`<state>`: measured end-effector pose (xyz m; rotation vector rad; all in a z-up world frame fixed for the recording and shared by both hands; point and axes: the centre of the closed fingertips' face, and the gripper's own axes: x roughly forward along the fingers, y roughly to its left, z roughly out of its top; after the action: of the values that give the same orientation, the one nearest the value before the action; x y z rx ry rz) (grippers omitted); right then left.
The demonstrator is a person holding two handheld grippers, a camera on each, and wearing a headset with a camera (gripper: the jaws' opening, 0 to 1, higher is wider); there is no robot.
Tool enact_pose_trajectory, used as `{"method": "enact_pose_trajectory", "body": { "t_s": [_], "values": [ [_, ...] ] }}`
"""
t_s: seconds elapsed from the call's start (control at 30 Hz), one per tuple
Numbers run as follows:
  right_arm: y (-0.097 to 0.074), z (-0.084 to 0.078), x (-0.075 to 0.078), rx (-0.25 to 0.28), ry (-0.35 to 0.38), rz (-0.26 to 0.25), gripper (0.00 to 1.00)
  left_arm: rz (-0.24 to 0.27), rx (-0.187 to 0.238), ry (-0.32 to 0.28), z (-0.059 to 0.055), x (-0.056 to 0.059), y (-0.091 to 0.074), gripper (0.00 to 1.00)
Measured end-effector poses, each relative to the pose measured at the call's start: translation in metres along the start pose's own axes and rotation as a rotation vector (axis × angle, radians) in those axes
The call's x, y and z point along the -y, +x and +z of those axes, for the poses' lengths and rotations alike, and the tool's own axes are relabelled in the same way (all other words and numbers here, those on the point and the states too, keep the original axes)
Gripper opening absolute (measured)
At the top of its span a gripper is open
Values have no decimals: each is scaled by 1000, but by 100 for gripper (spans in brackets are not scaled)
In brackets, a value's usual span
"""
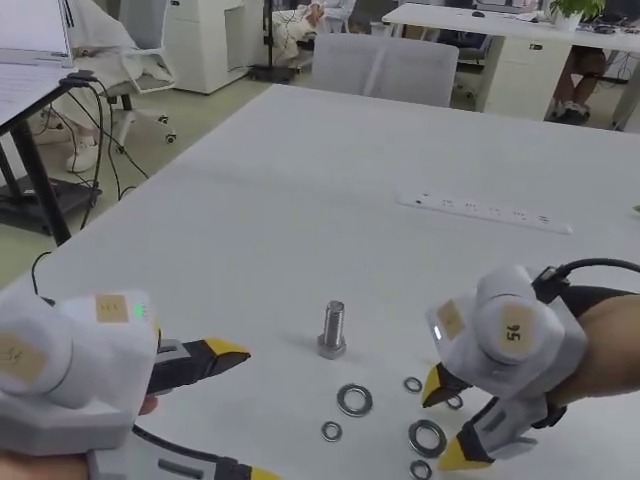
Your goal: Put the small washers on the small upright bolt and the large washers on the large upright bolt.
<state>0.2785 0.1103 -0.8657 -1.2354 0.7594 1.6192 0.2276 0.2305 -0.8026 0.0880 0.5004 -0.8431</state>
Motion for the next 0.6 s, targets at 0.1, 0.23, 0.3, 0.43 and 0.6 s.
{"method": "enact_pose_trajectory", "body": {
  "t_s": [0.1, 0.23, 0.3, 0.43, 0.6],
  "values": [
    [2, 0, 0, -8, -5, 6, 34, 2, 3, 0, 0, 0, 0, 86],
    [4, 0, 0, -17, -6, 8, 33, 6, 13, -4, 2, 0, 0, 86],
    [6, -1, 0, -25, -4, 8, 32, 7, 17, -7, 2, 0, 0, 86],
    [6, -1, 0, -27, 2, 14, 32, 8, 25, -10, 3, 0, -1, 86],
    [7, -1, -1, -33, 7, 25, 31, 10, 32, -9, 4, 0, -1, 85]
  ]
}}
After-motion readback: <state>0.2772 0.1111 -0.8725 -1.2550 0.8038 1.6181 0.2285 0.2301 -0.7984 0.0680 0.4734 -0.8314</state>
